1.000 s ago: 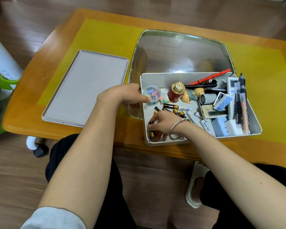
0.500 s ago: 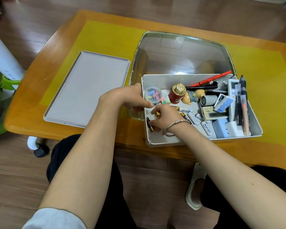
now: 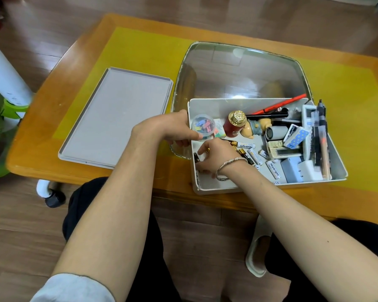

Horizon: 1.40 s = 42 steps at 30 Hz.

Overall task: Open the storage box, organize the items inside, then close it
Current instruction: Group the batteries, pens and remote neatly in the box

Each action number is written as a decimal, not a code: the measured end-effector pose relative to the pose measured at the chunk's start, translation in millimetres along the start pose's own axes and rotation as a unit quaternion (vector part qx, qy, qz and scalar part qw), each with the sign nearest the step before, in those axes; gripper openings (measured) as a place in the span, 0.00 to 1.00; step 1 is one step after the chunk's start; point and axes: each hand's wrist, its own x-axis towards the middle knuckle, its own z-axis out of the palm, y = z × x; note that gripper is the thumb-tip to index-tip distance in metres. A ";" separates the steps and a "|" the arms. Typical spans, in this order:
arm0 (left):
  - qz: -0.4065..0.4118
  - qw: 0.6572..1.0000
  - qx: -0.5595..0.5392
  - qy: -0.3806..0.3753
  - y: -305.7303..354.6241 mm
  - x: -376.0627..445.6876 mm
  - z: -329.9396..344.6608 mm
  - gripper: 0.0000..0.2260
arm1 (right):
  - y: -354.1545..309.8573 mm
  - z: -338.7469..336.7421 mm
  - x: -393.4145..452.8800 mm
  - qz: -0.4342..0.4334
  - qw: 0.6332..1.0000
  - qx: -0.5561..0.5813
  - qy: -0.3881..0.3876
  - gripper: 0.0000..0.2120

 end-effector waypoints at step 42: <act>-0.004 1.000 0.020 0.001 1.4 1.1 0.3 0.26 | 9.3 -15.1 -13.0 -0.041 0.985 -0.163 0.046 0.10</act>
